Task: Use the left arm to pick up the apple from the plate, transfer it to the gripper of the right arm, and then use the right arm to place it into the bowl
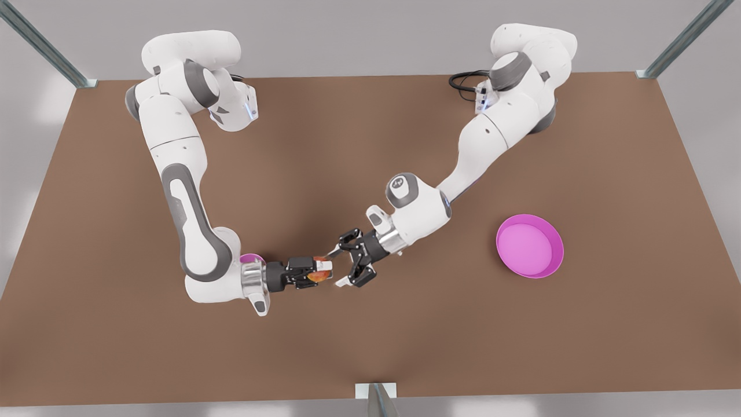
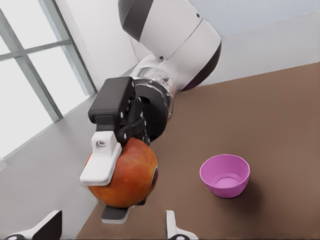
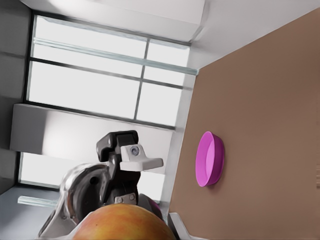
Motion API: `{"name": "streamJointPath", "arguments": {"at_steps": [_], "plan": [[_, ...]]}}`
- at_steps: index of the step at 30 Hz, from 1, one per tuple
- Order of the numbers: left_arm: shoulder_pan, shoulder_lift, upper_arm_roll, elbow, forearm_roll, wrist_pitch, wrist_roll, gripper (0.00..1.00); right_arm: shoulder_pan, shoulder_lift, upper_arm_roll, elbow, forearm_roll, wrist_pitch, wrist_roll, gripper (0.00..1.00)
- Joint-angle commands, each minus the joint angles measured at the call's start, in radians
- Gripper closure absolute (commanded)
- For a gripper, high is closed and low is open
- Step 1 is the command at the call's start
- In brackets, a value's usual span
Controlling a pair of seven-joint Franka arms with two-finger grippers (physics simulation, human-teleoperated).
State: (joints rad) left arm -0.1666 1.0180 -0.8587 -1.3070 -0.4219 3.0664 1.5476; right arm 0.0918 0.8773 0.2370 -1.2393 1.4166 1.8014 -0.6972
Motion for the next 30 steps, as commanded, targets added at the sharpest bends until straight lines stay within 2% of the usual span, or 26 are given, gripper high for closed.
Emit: {"name": "streamJointPath", "arguments": {"at_steps": [1,2,3,4,5,7,10,12,14,18,19,20,21,22,23,24,26,27,29,30], "plan": [[0.091,-0.047,-0.058,-0.125,0.000,0.051,0.000,0.00,-0.001,-0.001,0.001,0.001,-0.007,0.000,0.010,0.51],[0.275,-0.099,-0.163,-0.306,-0.003,0.038,-0.053,0.00,-0.003,-0.001,-0.001,0.000,-0.007,-0.002,0.010,0.51],[0.404,-0.154,-0.200,-0.417,-0.003,-0.029,-0.114,0.00,-0.003,-0.001,-0.004,0.000,-0.007,-0.005,0.007,0.51],[0.522,-0.226,-0.175,-0.440,0.005,-0.297,-0.297,0.00,-0.006,-0.001,-0.007,0.000,-0.007,-0.005,0.008,0.51],[0.584,-0.245,-0.140,-0.419,0.038,-0.458,-0.339,0.00,-0.009,-0.001,-0.007,0.000,-0.007,-0.005,0.007,0.51],[0.621,-0.240,-0.095,-0.164,0.451,-0.969,-0.783,0.00,-0.015,-0.001,-0.010,0.000,-0.008,-0.007,0.005,0.51],[0.612,-0.262,-0.109,0.009,0.756,-1.396,-1.135,0.00,-0.053,-0.005,-0.013,0.001,-0.045,-0.008,0.002,0.51],[0.613,-0.344,-0.121,0.046,0.925,-1.572,-1.310,0.00,-0.098,-0.003,-0.011,0.001,-0.061,-0.010,-0.005,0.50],[0.610,-0.432,-0.121,0.080,0.953,-1.712,-1.422,0.00,-0.138,-0.003,-0.011,0.001,-0.096,-0.025,-0.010,0.50],[0.616,-0.489,-0.125,0.112,0.945,-1.733,-1.701,0.00,-0.218,0.002,-0.013,-0.014,-0.191,-0.045,-0.053,0.50],[0.553,-0.547,-0.008,0.115,0.893,-1.726,-1.703,0.00,-0.234,0.003,-0.013,-0.042,-0.238,-0.063,-0.094,0.50],[0.304,-0.647,0.390,0.114,0.663,-1.707,-1.695,0.00,-0.254,-0.003,-0.011,-0.088,-0.271,-0.069,-0.142,0.50],[0.125,-0.710,0.673,0.097,0.485,-1.655,-1.695,0.00,-0.282,-0.008,-0.010,-0.098,-0.333,-0.112,-0.171,0.50],[0.054,-0.752,0.768,0.056,0.456,-1.619,-1.703,0.00,-0.303,-0.020,-0.001,-0.115,-0.379,-0.131,-0.185,0.50],[-0.043,-0.832,0.872,-0.052,0.453,-1.519,-1.767,0.00,-0.316,-0.035,0.001,-0.146,-0.433,-0.132,-0.229,0.50],[-0.088,-0.872,0.912,-0.119,0.448,-1.444,-1.819,0.00,-0.322,-0.055,0.001,-0.173,-0.458,-0.132,-0.245,0.49],[-0.100,-0.869,0.925,-0.163,0.404,-1.310,-1.913,0.00,-0.323,-0.098,0.001,-0.204,-0.585,-0.125,-0.252,0.49],[-0.094,-0.843,0.925,-0.153,0.410,-1.321,-1.933,0.00,-0.323,-0.101,0.001,-0.206,-0.626,-0.123,-0.262,0.49],[-0.059,-0.743,0.925,-0.026,0.413,-1.471,-1.963,0.00,-0.320,-0.101,0.001,-0.206,-0.691,-0.103,-0.272,0.49],[-0.056,-0.740,0.925,-0.023,0.413,-1.486,-1.963,0.00,-0.322,-0.103,0.002,-0.201,-0.738,-0.086,-0.272,0.49]]}}
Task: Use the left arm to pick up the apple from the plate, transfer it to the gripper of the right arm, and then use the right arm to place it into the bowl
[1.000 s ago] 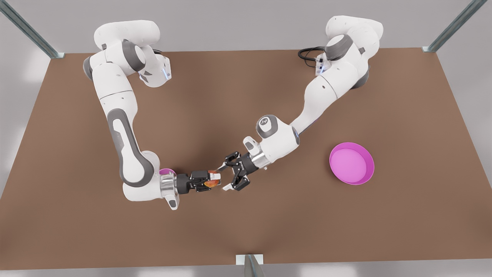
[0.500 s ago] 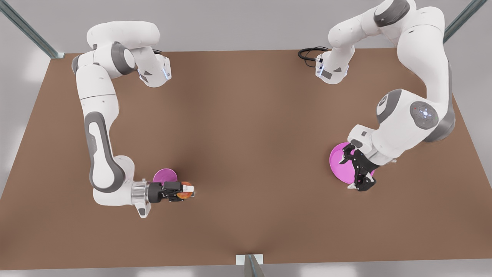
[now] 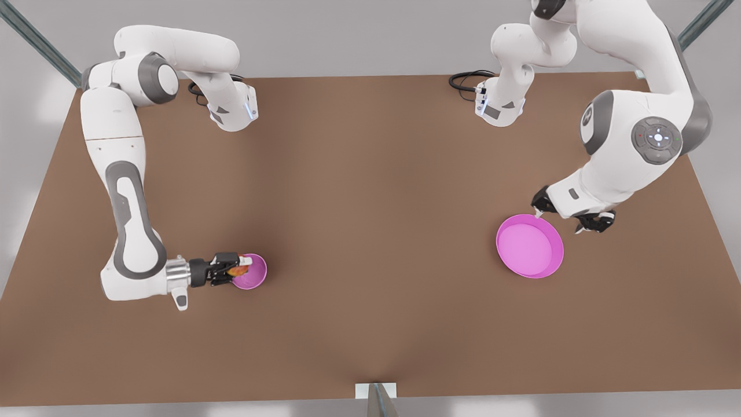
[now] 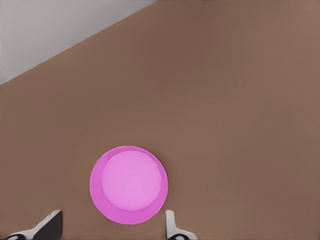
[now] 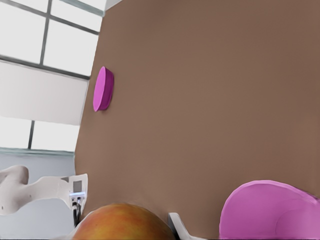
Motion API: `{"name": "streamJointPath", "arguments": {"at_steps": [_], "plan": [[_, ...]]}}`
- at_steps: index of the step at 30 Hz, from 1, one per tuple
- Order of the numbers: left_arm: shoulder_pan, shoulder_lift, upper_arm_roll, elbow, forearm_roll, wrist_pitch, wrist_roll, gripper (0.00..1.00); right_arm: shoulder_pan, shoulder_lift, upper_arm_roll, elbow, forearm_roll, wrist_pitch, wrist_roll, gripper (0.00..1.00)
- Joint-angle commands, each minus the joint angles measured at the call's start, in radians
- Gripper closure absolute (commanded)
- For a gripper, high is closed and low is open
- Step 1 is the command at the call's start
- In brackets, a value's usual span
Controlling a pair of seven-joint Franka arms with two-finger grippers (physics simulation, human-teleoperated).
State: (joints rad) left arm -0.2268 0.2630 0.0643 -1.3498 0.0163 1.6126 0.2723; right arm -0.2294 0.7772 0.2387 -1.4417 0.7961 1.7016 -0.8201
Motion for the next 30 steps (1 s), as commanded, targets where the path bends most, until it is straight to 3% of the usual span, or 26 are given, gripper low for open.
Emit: {"name": "streamJointPath", "arguments": {"at_steps": [1,7,13,15,16,21,22,25,28,30], "plan": [[0.004,0.016,0.002,0.020,-0.026,-0.039,-0.688,0.00,0.001,-0.004,0.002,0.003,-0.136,0.024,-0.149,0.49],[0.006,0.019,0.015,0.020,-0.029,-0.059,-0.691,0.00,0.013,0.004,0.008,-0.002,-0.224,0.113,-0.151,0.47],[0.006,0.019,0.015,0.020,-0.027,-0.059,-0.690,0.00,0.013,0.004,0.016,-0.005,-0.252,0.128,-0.149,0.36],[0.006,0.019,0.015,0.020,-0.029,-0.059,-0.688,0.00,0.012,0.001,0.016,-0.006,-0.264,0.125,-0.149,0.19],[0.006,0.019,0.015,0.020,-0.027,-0.059,-0.688,0.00,0.010,-0.001,0.016,-0.006,-0.264,0.121,-0.149,0.00],[0.006,0.019,0.014,0.020,-0.029,-0.059,-0.690,0.00,0.004,-0.010,0.016,0.004,-0.271,0.104,-0.142,0.00],[0.006,0.018,0.015,0.020,-0.029,-0.059,-0.690,0.00,0.002,-0.052,0.016,0.046,-0.354,0.102,-0.079,0.00],[0.004,0.019,0.014,0.020,-0.029,-0.054,-0.679,0.00,0.028,-0.174,0.025,0.253,-0.635,0.004,0.272,0.00],[0.004,0.042,0.012,0.023,-0.039,-0.023,-0.588,0.00,0.074,-0.354,0.034,0.268,-0.923,-0.006,0.660,0.00],[0.004,0.048,0.011,0.024,-0.050,-0.017,-0.492,0.00,0.102,-0.478,0.030,0.189,-0.930,-0.138,0.914,0.00]]}}
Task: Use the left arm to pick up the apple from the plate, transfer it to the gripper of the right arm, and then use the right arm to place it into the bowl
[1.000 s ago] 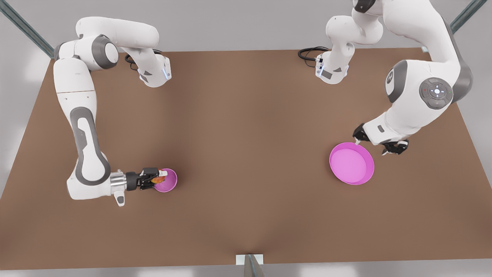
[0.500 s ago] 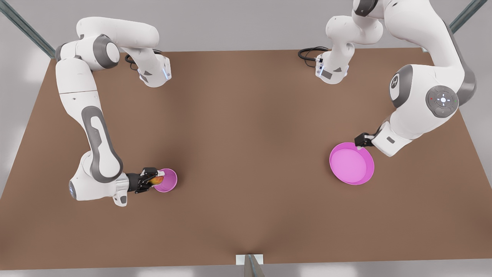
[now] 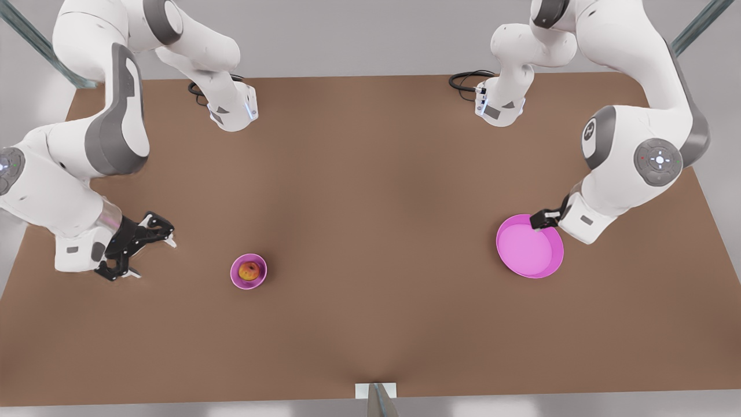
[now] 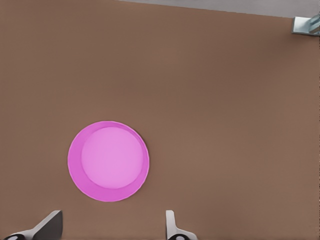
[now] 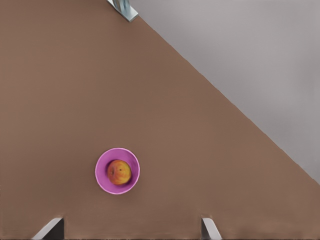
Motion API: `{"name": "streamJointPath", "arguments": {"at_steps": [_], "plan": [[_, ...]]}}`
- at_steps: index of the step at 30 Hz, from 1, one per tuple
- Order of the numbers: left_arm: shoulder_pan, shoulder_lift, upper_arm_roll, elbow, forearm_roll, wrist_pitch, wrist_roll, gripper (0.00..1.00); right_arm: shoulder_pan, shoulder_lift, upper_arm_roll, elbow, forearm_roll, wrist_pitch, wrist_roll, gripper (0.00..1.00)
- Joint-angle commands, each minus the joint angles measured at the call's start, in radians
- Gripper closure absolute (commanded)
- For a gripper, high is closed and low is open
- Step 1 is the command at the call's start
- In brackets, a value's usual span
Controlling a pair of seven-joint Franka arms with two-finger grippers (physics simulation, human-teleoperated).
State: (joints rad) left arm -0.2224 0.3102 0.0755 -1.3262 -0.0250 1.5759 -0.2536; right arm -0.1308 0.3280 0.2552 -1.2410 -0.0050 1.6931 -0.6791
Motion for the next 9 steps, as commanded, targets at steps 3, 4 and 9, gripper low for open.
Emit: {"name": "streamJointPath", "arguments": {"at_steps": [3,4,9], "plan": [[0.000,0.003,0.001,0.001,-0.026,0.039,0.109,0.00,0.112,-0.285,-0.237,-0.343,-0.020,0.004,0.736,0.00],[0.000,0.003,0.001,0.001,-0.024,0.047,0.111,0.00,0.112,-0.348,-0.258,-0.454,-0.020,0.083,0.668,0.00],[0.000,0.003,0.001,0.004,-0.026,0.047,0.109,0.00,0.198,-0.247,-0.330,-0.282,-0.024,-0.072,0.694,0.00]]}}
